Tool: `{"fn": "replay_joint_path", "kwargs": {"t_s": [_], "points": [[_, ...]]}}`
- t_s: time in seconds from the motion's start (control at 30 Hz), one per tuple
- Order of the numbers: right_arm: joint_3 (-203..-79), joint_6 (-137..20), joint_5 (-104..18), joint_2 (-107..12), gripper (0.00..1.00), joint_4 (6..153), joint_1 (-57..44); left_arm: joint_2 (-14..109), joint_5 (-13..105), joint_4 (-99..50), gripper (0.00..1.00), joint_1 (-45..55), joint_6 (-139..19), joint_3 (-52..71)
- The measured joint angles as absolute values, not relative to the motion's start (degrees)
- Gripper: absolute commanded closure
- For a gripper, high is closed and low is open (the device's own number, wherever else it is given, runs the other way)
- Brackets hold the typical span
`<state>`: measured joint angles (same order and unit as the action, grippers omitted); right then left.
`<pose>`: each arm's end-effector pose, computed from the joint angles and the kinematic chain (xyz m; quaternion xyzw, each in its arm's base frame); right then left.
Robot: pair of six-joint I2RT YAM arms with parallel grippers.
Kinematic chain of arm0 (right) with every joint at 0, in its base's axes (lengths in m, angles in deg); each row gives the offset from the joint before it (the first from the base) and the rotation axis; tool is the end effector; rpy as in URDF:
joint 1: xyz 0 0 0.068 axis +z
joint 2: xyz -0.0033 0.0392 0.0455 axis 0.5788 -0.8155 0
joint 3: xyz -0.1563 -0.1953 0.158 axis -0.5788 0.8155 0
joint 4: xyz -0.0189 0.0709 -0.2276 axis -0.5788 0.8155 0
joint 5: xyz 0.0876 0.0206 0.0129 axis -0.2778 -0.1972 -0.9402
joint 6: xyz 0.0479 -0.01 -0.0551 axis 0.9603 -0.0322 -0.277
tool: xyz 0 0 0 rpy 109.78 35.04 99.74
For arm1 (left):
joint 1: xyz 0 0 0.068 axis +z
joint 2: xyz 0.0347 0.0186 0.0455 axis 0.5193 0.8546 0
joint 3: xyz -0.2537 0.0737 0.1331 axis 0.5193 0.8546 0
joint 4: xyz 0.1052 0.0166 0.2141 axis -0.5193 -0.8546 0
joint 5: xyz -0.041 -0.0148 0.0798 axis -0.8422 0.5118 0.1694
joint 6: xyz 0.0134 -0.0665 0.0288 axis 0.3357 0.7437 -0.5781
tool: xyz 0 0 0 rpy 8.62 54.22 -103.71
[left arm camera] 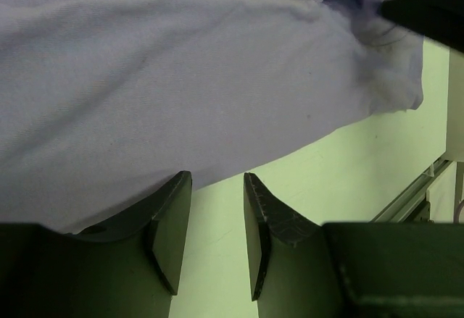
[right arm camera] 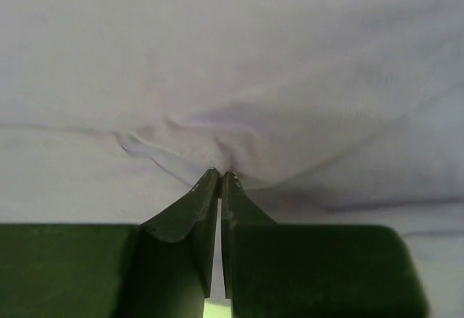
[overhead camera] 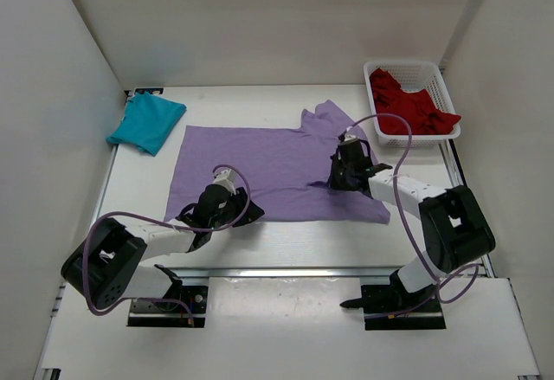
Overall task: Fold and stack the t-shirts
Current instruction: Fold the flattened tshirt in 1/3 of the way
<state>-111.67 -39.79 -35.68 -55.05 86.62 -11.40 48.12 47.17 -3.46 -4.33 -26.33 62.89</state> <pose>0.2771 0.1231 0.1936 0.0118 0.9394 0.1437 0.3111 0.1838 -0.1407 0.1636 -0.0481 0.8814 -0.3442 0.3200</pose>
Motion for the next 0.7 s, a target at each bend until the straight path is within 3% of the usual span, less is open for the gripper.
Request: {"fn": "replay_joint_path", "kwargs": {"t_s": [0.17,0.37,0.53,0.63,0.7], "points": [[-119.94,-44.25,-33.95,-58.61,0.97,86.97,-10.79,48.10,46.51,-2.78,0.54,-4.07,-26.14,63.57],[-129.47,-50.61,-32.00,-66.87,0.77,87.60,-9.65,47.94,45.94,-1.86,0.54,-3.48,-25.81,64.40],[-133.62,-55.51,-30.23,-69.86,0.68,87.84,-6.57,45.98,45.96,-2.03,0.54,-2.99,-25.68,64.40],[-133.57,-57.78,-28.62,-69.41,0.68,87.38,-4.52,44.47,46.12,-2.10,0.54,-2.97,-25.68,64.40],[-131.76,-58.26,-27.76,-67.81,0.79,86.31,-3.58,43.99,46.14,-2.10,0.54,-3.06,-25.66,64.40]]}}
